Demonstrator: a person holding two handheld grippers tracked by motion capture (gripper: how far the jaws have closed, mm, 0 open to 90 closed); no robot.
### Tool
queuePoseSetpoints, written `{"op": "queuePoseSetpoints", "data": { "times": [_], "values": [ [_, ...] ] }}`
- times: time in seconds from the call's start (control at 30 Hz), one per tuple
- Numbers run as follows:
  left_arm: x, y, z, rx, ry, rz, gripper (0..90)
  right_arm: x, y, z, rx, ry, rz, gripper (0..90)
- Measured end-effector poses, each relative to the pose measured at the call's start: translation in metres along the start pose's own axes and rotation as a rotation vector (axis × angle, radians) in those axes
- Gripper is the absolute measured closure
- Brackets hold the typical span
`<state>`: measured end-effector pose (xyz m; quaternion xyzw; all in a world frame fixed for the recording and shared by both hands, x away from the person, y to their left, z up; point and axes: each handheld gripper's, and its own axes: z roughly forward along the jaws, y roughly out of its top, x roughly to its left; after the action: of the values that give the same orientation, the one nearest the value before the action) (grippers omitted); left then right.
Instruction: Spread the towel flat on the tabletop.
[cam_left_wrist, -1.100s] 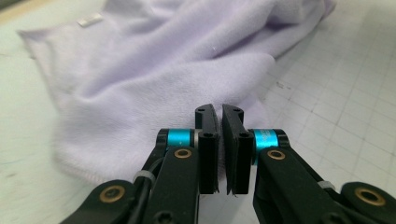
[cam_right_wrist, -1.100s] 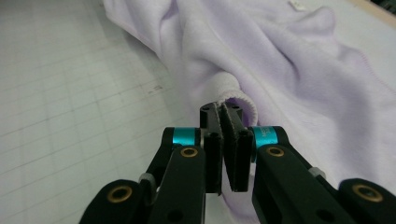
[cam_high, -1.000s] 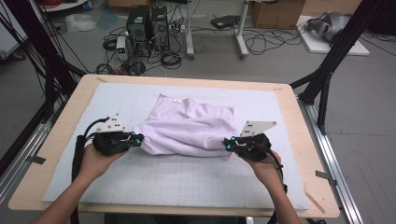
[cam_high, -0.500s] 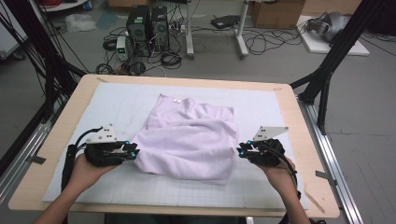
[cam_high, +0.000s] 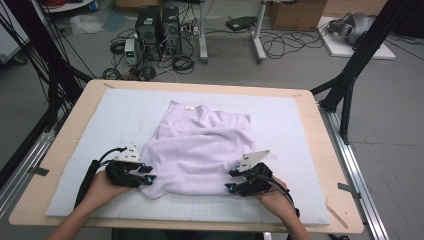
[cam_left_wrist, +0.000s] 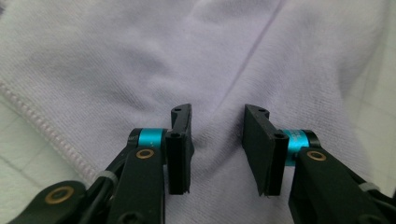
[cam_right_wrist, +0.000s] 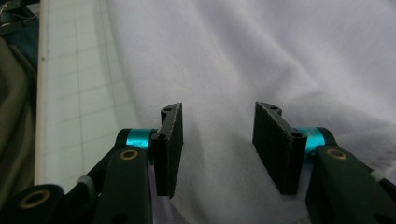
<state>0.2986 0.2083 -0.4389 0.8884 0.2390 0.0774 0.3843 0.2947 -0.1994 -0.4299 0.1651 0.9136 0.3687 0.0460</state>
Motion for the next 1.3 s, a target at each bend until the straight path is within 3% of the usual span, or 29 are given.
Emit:
{"op": "queuePoseSetpoints", "data": {
  "times": [0.07,0.1,0.17,0.23,0.3,0.37,0.43,0.53,0.6,0.63,0.73,0.8,0.9,1.0,1.17,1.3],
  "values": [
    [0.003,0.001,0.000,0.004,-0.017,-0.010,76.6,-0.002,-0.004,0.006,0.024,0.008,0.005,60.9],
    [0.003,0.002,0.001,0.005,-0.017,-0.015,82.9,-0.003,-0.005,0.008,0.010,0.003,0.013,67.7],
    [0.002,0.004,0.003,0.011,-0.011,-0.007,86.2,-0.006,-0.005,0.007,0.005,0.008,0.021,80.7],
    [0.000,0.008,0.003,0.017,-0.003,0.002,87.1,-0.008,-0.005,0.006,0.009,0.043,0.032,87.6],
    [0.000,0.012,0.002,-0.013,0.001,0.003,87.3,-0.008,-0.004,0.004,0.013,0.041,0.022,87.7],
    [0.001,0.020,-0.002,-0.042,0.003,-0.005,87.3,-0.011,-0.001,-0.008,-0.033,0.027,0.032,87.8],
    [0.004,0.031,-0.005,-0.069,0.018,-0.011,87.3,-0.018,0.002,-0.025,-0.069,-0.015,0.043,87.8],
    [0.012,0.049,-0.002,-0.117,0.039,-0.035,87.3,-0.031,0.008,-0.043,-0.074,-0.076,0.060,87.8],
    [0.018,0.057,0.007,-0.107,0.049,-0.047,87.4,-0.043,0.007,-0.045,-0.070,-0.099,0.094,87.8],
    [0.020,0.059,0.014,-0.098,0.052,-0.062,87.2,-0.054,0.003,-0.038,-0.041,-0.109,0.125,87.7],
    [0.028,0.056,0.034,-0.030,0.059,-0.084,86.8,-0.063,-0.001,-0.028,-0.014,-0.106,0.150,87.6],
    [0.033,0.053,0.038,-0.030,0.047,-0.105,83.9,-0.067,-0.002,-0.020,0.004,-0.104,0.153,87.3],
    [0.035,0.053,0.027,-0.069,0.052,-0.115,76.5,-0.066,-0.001,-0.022,-0.008,-0.113,0.147,83.6],
    [0.035,0.053,0.009,-0.114,0.052,-0.127,70.7,-0.060,0.000,-0.036,-0.070,-0.132,0.136,77.3],
    [0.021,0.050,-0.020,-0.154,0.041,-0.051,68.7,-0.039,-0.001,-0.053,-0.134,-0.126,0.068,70.8],
    [0.008,0.040,-0.018,-0.124,-0.004,-0.002,69.4,-0.025,-0.010,-0.046,-0.127,-0.096,0.052,64.9]
  ]
}}
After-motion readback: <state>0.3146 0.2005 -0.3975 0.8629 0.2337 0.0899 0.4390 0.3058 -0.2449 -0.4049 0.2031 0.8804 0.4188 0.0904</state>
